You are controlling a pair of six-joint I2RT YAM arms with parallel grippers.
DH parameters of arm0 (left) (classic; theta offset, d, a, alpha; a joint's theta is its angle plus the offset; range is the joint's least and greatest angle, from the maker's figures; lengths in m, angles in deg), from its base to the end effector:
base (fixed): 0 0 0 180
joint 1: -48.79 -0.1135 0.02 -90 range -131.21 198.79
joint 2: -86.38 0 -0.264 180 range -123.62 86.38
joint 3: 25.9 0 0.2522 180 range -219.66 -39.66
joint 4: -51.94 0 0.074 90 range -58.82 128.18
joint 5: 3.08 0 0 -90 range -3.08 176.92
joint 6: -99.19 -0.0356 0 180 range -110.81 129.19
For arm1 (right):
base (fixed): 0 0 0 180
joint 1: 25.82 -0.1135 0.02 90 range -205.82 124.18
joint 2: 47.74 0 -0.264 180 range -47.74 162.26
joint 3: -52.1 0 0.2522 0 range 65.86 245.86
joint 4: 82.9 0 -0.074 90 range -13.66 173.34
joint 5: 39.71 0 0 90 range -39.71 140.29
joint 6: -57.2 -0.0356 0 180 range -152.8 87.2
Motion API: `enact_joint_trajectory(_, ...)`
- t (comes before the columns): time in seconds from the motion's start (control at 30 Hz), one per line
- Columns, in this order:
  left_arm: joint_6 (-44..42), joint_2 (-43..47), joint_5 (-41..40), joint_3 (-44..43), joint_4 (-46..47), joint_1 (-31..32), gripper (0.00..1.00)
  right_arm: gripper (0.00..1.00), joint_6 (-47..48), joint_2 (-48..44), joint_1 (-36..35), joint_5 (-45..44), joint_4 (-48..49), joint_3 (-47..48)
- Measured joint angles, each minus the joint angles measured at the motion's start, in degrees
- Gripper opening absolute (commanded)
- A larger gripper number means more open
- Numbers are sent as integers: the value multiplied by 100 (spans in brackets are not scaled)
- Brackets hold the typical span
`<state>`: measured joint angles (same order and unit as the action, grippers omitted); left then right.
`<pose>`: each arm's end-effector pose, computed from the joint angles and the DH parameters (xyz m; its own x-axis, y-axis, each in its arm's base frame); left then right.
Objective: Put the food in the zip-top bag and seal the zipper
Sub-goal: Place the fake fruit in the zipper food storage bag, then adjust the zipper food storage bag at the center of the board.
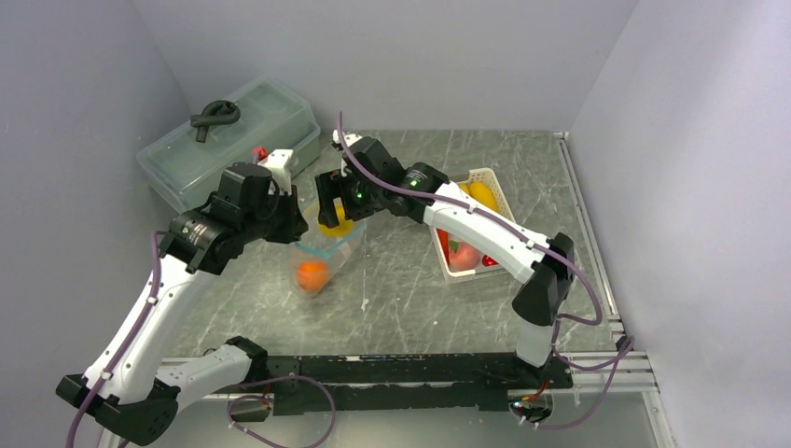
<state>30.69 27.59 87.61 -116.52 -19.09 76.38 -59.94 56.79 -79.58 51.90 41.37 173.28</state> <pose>0.1615 -0.0849 0.4030 -0.6939 -0.0509 -0.7182 0.2333 0.9278 -0.2911 0.2433 0.3336 0.3722 -0.7053 -0.1909 -0.6827 -0.5589 0.7422 0.3699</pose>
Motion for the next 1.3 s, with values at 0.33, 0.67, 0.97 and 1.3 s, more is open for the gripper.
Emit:
enact_joint_trajectory(0.33, 15, -33, 162, -28, -63, 0, 0, 91, 13, -92, -2, 2, 127, -24)
enact_joint_trajectory(0.67, 70, -197, 201, -262, -149, 0, 0, 88, 127, -831, 0, 166, 308, -420)
enact_joint_trajectory(0.97, 179, -308, 203, -337, -234, 0, 0, 86, 380, -1840, 0, 28, 302, -1088)
enact_joint_trajectory(1.3, 238, -446, 247, -448, -262, 0, 0, 75, 398, -2203, 0, -160, 302, -1786)
